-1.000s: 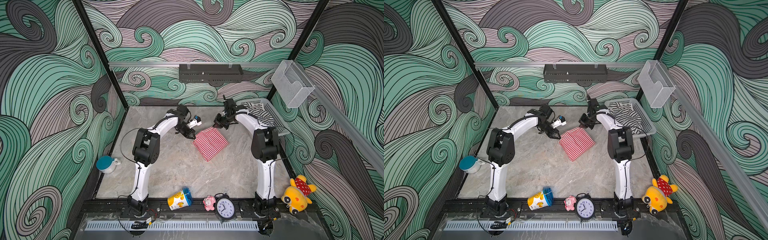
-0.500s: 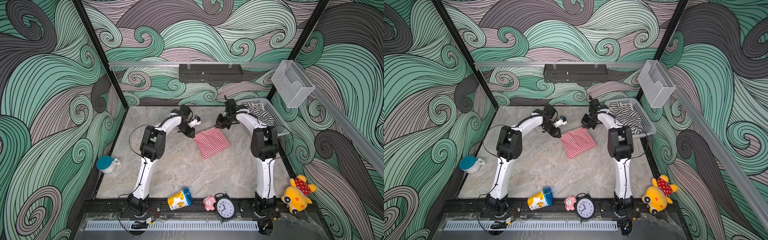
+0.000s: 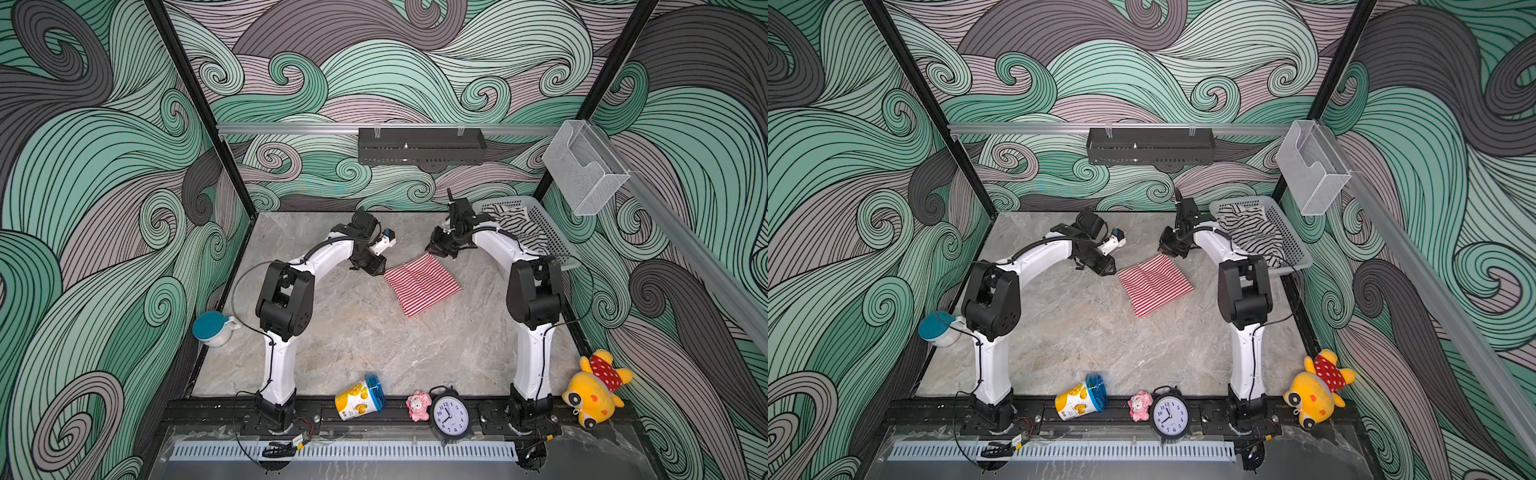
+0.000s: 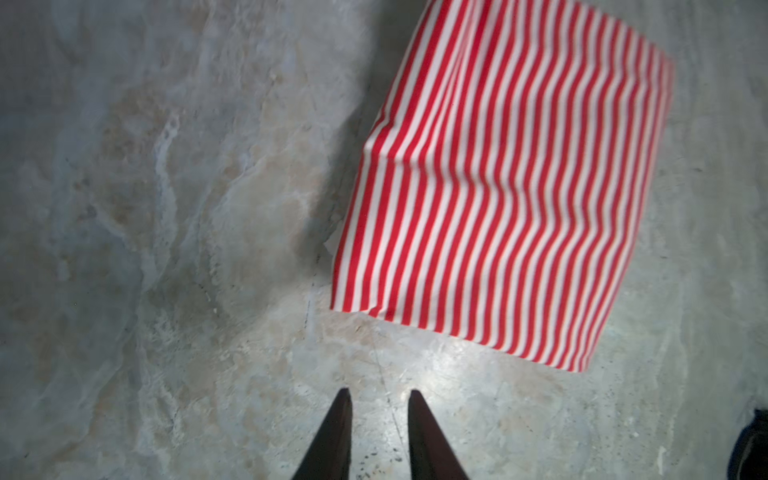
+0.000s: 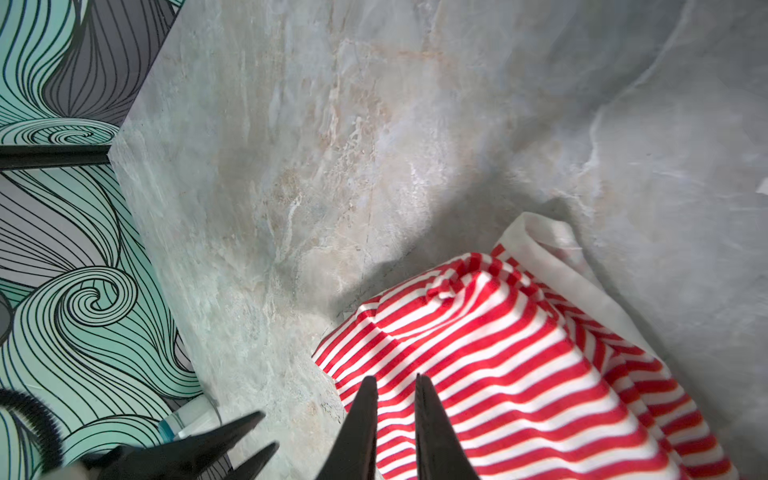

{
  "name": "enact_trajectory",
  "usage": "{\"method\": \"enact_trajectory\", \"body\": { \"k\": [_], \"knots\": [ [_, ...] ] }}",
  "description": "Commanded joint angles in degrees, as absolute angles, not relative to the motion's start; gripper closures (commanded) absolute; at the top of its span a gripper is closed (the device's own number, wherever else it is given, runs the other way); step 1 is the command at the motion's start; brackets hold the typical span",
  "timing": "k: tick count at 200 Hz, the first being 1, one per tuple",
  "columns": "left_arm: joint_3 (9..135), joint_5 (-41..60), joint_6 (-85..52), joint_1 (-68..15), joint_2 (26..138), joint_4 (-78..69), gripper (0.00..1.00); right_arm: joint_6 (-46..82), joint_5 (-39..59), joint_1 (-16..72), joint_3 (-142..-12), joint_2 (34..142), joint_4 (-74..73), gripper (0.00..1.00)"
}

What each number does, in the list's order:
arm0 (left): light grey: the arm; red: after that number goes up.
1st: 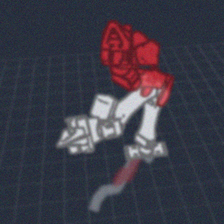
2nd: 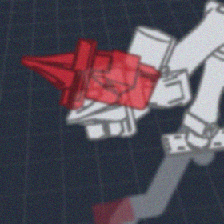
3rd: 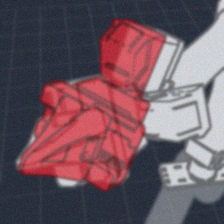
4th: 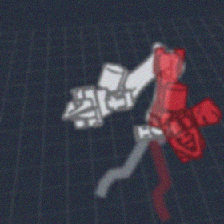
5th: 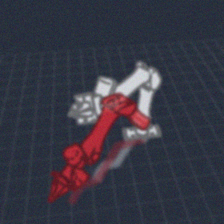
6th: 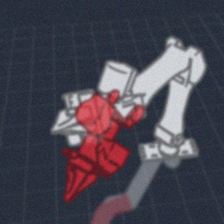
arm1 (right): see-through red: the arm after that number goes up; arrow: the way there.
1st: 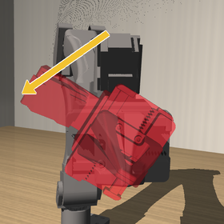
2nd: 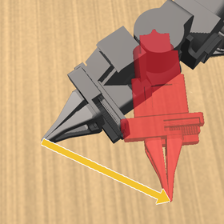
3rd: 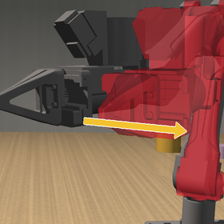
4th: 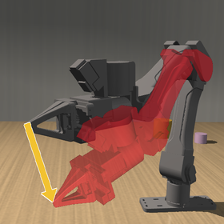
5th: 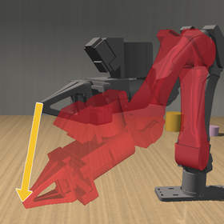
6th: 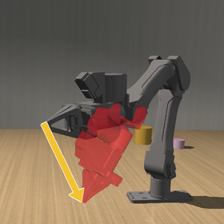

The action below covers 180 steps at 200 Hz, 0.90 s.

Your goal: Fold and stack the tank tops

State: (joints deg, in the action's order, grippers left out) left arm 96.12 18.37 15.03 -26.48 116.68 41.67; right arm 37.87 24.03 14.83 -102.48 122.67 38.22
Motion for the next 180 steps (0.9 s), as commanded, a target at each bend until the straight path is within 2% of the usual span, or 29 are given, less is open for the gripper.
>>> {"method": "enact_trajectory", "body": {
  "k": [1, 53, 114, 131, 162, 180],
  "knots": [
    [96.25, 21.6, 15.14, -30.17, 116.95, 39.84, 0.73, 37.79, 25.73, 14.85, -103.24, 126.4, 36.18, 0.86],
    [101.4, 22.28, 14.24, -34.4, 124.27, 45.88, 0.73, 39.61, 25.38, 12.69, -107.81, 133.51, 38.12, 0.92],
    [102.83, 15.2, 14.59, -36.04, 129.43, 49.6, 0.73, 39.1, 23.53, 9.42, -105.83, 132.87, 40.38, 0.92],
    [102.75, 13.37, 14.81, -36.04, 129.86, 49.97, 0.74, 38.9, 23.9, 9.41, -102.98, 129.21, 38.81, 0.89],
    [102.88, 11.25, 15.08, -35.96, 129.62, 50.41, 0.74, 38.0, 22.26, 9.4, -97.15, 119.44, 37.63, 0.72],
    [102.76, 9.62, 15.11, -35.65, 128.5, 50.53, 0.74, 37.16, 19.97, 9.19, -93.4, 114.15, 37.74, 0.68]
  ]
}}
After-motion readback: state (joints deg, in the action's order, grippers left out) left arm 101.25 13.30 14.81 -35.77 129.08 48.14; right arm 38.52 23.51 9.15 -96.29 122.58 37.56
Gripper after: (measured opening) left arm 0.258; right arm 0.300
